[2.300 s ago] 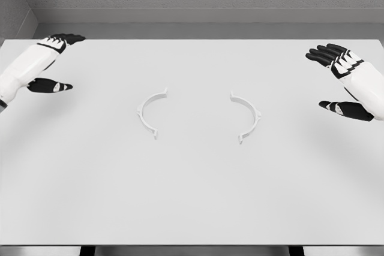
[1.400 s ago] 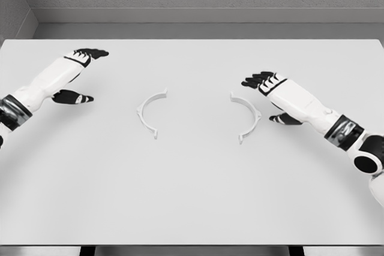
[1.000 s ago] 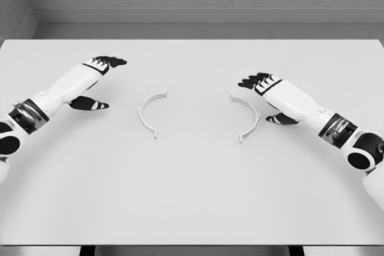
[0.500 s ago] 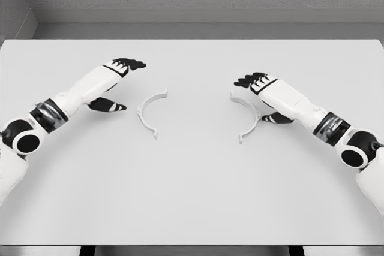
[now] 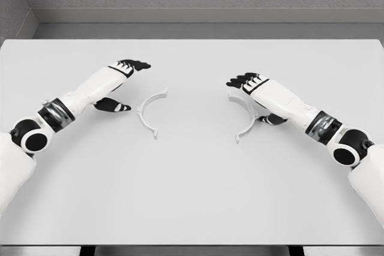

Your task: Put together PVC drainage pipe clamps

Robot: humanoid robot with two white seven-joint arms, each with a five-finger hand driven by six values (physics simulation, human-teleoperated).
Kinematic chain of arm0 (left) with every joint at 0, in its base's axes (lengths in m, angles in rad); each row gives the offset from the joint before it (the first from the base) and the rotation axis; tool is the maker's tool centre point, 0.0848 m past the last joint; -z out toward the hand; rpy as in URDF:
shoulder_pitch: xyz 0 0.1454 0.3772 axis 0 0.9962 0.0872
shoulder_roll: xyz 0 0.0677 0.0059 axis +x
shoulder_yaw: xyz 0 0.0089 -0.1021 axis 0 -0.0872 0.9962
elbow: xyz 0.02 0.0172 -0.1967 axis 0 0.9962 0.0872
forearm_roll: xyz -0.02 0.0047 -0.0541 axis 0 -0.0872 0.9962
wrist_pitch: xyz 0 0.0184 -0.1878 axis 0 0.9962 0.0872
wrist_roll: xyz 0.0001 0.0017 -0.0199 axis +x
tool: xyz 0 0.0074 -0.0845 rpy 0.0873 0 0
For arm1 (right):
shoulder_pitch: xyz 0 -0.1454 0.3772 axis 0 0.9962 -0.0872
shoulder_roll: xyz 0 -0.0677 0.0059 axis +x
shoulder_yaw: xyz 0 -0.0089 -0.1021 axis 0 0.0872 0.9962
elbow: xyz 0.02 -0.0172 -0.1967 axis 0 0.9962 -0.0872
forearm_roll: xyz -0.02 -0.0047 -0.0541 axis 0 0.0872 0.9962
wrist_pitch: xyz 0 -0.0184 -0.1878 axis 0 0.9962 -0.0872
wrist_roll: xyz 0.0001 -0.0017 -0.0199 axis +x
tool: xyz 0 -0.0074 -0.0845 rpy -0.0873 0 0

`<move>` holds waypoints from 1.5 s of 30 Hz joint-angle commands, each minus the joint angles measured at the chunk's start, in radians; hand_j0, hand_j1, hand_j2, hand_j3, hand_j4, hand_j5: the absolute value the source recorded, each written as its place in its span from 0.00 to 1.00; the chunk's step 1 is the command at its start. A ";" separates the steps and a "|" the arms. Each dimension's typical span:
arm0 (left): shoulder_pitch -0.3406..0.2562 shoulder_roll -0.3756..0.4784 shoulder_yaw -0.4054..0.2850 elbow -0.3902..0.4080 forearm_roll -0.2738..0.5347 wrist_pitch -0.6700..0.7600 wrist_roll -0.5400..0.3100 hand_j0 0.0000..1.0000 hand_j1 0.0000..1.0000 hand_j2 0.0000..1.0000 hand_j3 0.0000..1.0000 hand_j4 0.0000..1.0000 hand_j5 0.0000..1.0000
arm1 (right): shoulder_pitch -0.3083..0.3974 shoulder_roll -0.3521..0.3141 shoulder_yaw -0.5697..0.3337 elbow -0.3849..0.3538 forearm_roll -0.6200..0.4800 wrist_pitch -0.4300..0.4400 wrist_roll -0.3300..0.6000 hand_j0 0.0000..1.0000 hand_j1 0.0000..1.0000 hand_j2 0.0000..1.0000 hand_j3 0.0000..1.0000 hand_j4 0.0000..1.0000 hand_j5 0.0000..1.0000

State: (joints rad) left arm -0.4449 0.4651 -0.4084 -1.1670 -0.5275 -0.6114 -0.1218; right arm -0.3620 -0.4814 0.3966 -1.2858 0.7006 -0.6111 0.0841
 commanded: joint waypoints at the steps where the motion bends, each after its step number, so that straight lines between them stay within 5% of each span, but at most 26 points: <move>1: 0.000 -0.006 -0.004 0.010 0.006 0.001 0.001 1.00 1.00 1.00 1.00 1.00 1.00 | -0.002 0.001 0.002 -0.007 -0.006 0.000 0.002 1.00 1.00 1.00 1.00 1.00 1.00; 21: -0.008 -0.048 -0.012 0.024 0.004 0.001 0.001 1.00 1.00 1.00 1.00 1.00 1.00 | -0.034 0.047 0.019 -0.026 0.000 0.000 0.040 1.00 1.00 1.00 1.00 1.00 1.00; 32: -0.008 -0.076 -0.012 0.018 -0.017 0.001 0.001 1.00 1.00 1.00 1.00 1.00 1.00 | -0.081 0.058 0.019 0.065 0.007 0.000 0.039 1.00 1.00 1.00 1.00 1.00 1.00; 45: -0.008 -0.091 -0.012 0.016 -0.023 0.001 0.001 1.00 1.00 1.00 1.00 1.00 1.00 | -0.078 0.075 0.025 0.059 0.007 0.000 0.040 1.00 1.00 1.00 1.00 1.00 1.00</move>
State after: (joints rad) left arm -0.4525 0.3773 -0.4210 -1.1495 -0.5577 -0.6114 -0.1217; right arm -0.4403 -0.4114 0.4221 -1.2244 0.7141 -0.6116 0.1243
